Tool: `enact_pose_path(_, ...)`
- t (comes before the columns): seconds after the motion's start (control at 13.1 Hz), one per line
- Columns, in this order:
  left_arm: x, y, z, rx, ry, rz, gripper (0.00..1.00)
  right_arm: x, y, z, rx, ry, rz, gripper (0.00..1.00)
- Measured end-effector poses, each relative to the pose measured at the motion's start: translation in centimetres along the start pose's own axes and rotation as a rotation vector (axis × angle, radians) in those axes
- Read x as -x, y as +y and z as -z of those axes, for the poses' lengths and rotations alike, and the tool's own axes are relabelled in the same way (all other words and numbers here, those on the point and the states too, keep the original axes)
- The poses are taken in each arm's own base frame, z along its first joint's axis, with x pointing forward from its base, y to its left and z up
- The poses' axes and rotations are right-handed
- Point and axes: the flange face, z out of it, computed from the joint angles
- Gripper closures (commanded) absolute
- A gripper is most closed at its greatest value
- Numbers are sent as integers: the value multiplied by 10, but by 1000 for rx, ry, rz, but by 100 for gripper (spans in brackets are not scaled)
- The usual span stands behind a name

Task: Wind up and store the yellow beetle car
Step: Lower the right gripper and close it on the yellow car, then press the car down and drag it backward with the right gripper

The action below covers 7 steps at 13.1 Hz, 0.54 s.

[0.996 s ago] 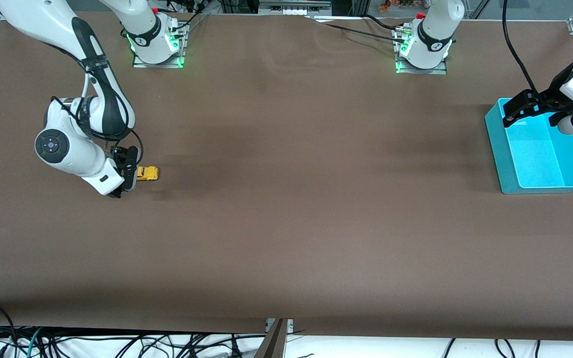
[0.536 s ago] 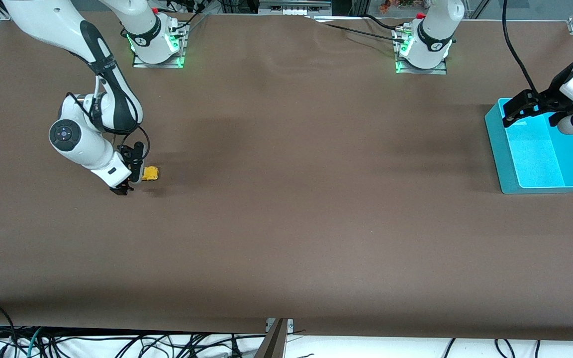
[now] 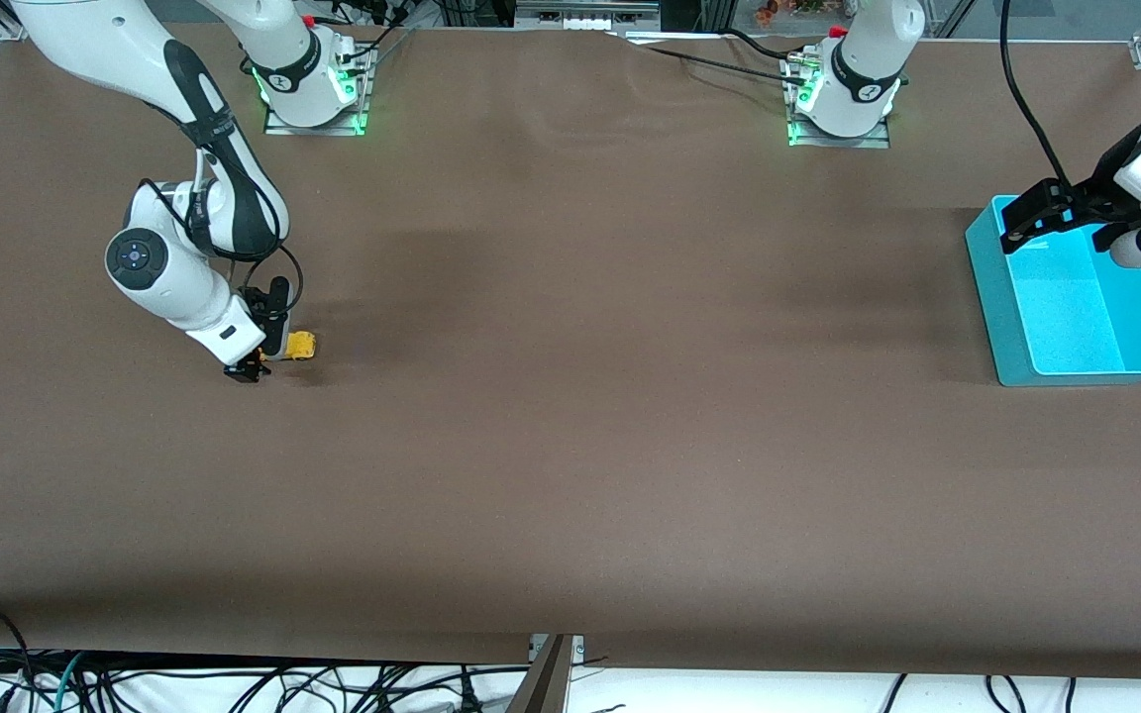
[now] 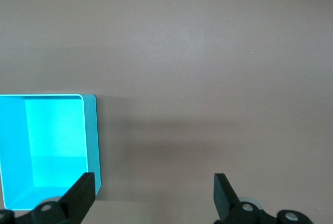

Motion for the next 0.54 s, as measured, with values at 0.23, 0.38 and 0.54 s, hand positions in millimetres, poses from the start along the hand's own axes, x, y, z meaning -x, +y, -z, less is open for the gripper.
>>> enact_pose_path(0.23,0,0,0,0,-1,0,0,0,0,1,1,0,7,98)
enact_pose_path(0.38,0,0,0,0,-1,0,0,-1,-1,1,1,1,18,99)
enact_pose_path(0.54,0,0,-1,0,-1,0,0,-2,-1,1,1,1,23,99)
